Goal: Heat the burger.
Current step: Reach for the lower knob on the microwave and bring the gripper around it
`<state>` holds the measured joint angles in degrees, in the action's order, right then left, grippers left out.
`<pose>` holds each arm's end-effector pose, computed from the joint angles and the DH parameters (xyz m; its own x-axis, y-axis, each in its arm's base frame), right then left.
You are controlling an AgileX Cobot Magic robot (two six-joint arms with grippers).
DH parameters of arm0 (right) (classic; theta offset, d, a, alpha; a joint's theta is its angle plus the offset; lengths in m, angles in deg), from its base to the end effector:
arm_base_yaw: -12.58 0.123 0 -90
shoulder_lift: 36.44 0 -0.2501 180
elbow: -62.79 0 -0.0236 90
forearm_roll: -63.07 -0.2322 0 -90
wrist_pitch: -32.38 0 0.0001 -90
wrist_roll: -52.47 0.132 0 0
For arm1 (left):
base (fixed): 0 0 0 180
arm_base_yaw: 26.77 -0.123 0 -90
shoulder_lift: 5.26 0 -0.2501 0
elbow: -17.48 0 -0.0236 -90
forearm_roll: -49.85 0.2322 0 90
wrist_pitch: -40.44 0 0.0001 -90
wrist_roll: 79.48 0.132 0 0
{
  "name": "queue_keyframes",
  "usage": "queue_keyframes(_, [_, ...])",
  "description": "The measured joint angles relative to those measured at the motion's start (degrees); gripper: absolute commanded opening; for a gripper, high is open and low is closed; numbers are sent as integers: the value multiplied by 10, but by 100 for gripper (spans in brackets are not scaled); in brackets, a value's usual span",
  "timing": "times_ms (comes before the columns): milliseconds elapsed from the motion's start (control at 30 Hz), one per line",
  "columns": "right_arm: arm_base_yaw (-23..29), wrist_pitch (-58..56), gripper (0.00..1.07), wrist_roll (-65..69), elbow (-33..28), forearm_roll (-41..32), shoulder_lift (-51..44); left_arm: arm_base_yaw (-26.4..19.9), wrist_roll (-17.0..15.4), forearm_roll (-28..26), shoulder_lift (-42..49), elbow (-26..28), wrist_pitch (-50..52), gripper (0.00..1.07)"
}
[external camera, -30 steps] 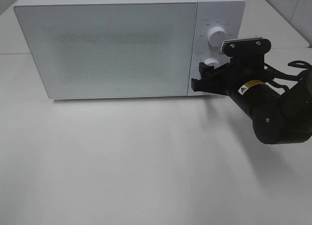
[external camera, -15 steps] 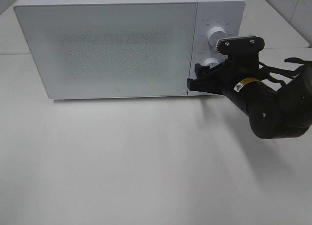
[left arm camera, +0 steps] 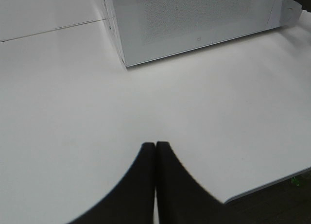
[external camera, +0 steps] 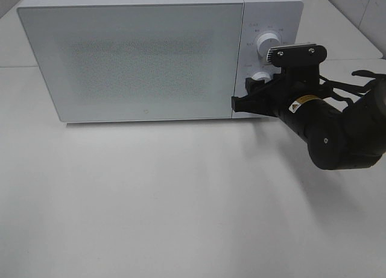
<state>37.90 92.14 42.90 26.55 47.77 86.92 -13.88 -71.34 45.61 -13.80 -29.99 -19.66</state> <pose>0.3445 0.1297 0.0984 -0.1620 -0.1091 -0.9807 -0.2189 0.9731 -0.0721 0.0472 -0.0195 0.2516 -0.3964 0.1981 -0.8965 0.3221 0.9444 0.0663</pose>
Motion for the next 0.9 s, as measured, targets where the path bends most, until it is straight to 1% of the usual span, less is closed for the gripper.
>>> queue_keyframes(33, [0, 0, 44, 0, 1, 0, 0, 0, 0, 0, 0, 0, 0, 0])
queue_keyframes(67, [0, 0, 44, 0, 1, 0, 0, 0, 0, 0, 0, 0, 0, 0])
queue_keyframes(100, [0, 0, 36, -1, 1, -1, 0, 0, 0, 0, 0, 0, 0, 0])
queue_keyframes(133, [0, 0, 32, -1, 1, -1, 0, 0, 0, 0, 0, 0, 0, 0])
queue_keyframes(167, [0, 0, 32, -1, 1, -1, 0, 0, 0, 0, 0, 0, 0, 0])
queue_keyframes(200, [0, -1, 21, -1, 1, -1, 0, 0, 0, 0, 0, 0, 0, 0])
queue_keyframes(233, [0, -1, 16, -1, 1, -1, 0, 0, 0, 0, 0, 0, 0, 0])
queue_keyframes(267, [0, -1, 16, -1, 1, -1, 0, 0, 0, 0, 0, 0, 0, 0])
queue_keyframes(300, [0, -1, 4, -1, 1, -1, 0, 0, 0, 0, 0, 0, 0, 0])
queue_keyframes(333, [0, -1, 4, -1, 1, -1, 0, 0, 0, 0, 0, 0, 0, 0])
queue_keyframes(367, [0, -1, 0, -1, 1, -1, 0, 0, 0, 0, 0, 0, 0, 0])
queue_keyframes(600, [0, -3, 0, 5, 1, -1, 0, 0, 0, 0, 0, 0, 0, 0])
queue_keyframes(667, [0, -3, 0, 42, 1, -3, 0, 0, 0, 0, 0, 0, 0, 0])
queue_keyframes(767, [0, -3, 0, 59, 1, -3, 0, 0, 0, 0, 0, 0, 0, 0])
queue_keyframes(833, [0, -5, 0, 123, 2, -3, 0, 0, 0, 0, 0, 0, 0, 0])
queue_keyframes(867, [0, -5, 0, 123, 2, -3, 0, 0, 0, 0, 0, 0, 0, 0])
queue_keyframes(900, [0, -5, 0, 173, 2, -4, 0, 0, 0, 0, 0, 0, 0, 0])
